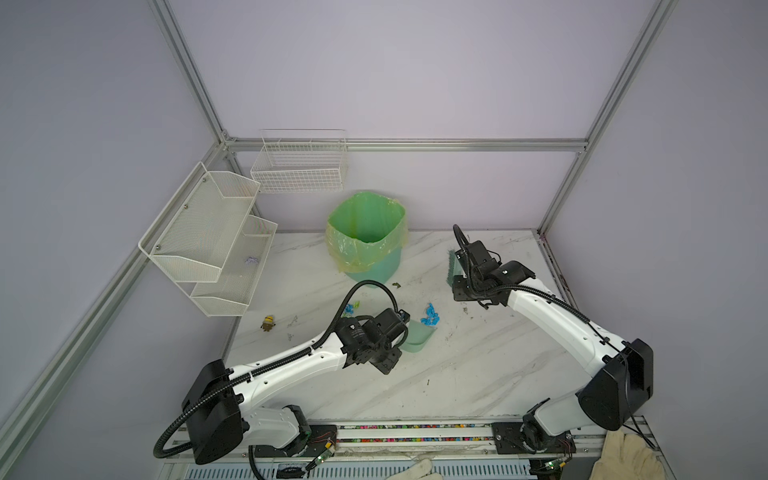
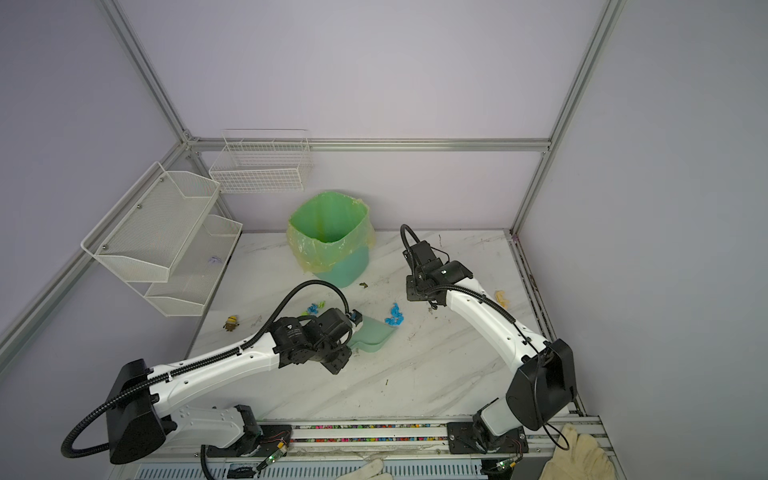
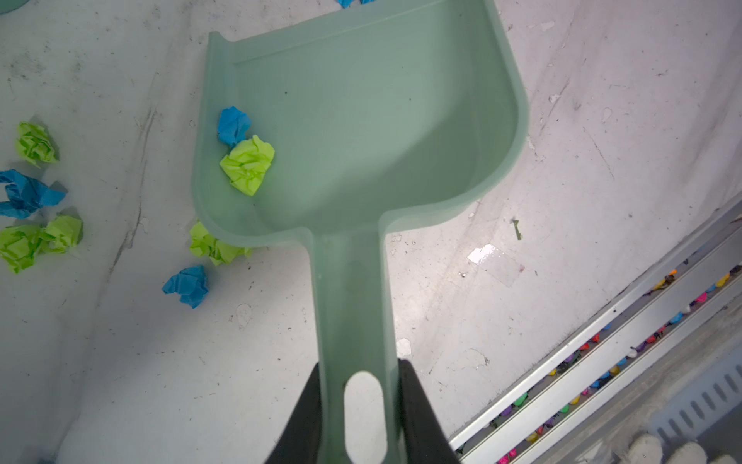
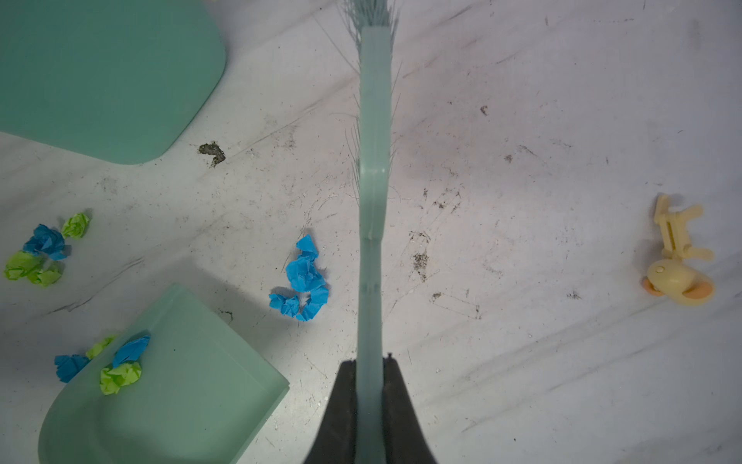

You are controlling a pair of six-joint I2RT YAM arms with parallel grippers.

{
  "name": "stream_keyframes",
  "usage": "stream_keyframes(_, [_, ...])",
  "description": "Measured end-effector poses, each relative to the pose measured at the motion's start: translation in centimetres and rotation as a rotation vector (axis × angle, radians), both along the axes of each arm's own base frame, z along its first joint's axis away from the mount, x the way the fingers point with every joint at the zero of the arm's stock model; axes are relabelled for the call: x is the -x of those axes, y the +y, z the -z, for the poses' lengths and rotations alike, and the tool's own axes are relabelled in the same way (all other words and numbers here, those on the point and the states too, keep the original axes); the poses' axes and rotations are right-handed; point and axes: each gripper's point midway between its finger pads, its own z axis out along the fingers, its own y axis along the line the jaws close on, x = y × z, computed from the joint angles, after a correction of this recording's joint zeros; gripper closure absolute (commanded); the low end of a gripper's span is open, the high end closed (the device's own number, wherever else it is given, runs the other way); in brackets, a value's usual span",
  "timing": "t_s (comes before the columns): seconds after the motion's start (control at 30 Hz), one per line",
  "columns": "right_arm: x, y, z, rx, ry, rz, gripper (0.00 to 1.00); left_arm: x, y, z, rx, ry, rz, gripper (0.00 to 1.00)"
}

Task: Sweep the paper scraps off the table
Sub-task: 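Sweep the blue scrap cluster toward the dustpan with the right gripper's brush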

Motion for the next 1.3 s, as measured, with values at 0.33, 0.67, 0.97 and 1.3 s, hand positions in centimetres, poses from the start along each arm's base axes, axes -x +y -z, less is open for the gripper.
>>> stream_keyframes(0.33, [-0.9,0.8,-0.2,0.026,-0.019,-0.082,1.00,1.2,-1.7,1.5,0.011,0.073,0.000,1.00])
stream_keyframes(0.67, [-1.2,1.4,2.7,0.065,0.030,-0.138,1.00,1.0,-2.1,2.7,-0.016,0.083,-0.009,1.00])
stream_keyframes(0.97, [-1.1,2.1,3.1,0.046,0.036,-0.173,1.00,0.3,-3.3,4.1,-0.049,0.108,-0.002,1.00])
stream_keyframes(1.3, [-0.6,2.7,5.1,0.078,0.072,-0.205,1.00,-0.3,-4.3,4.2,-0.051,0.107,-0.001,1.00])
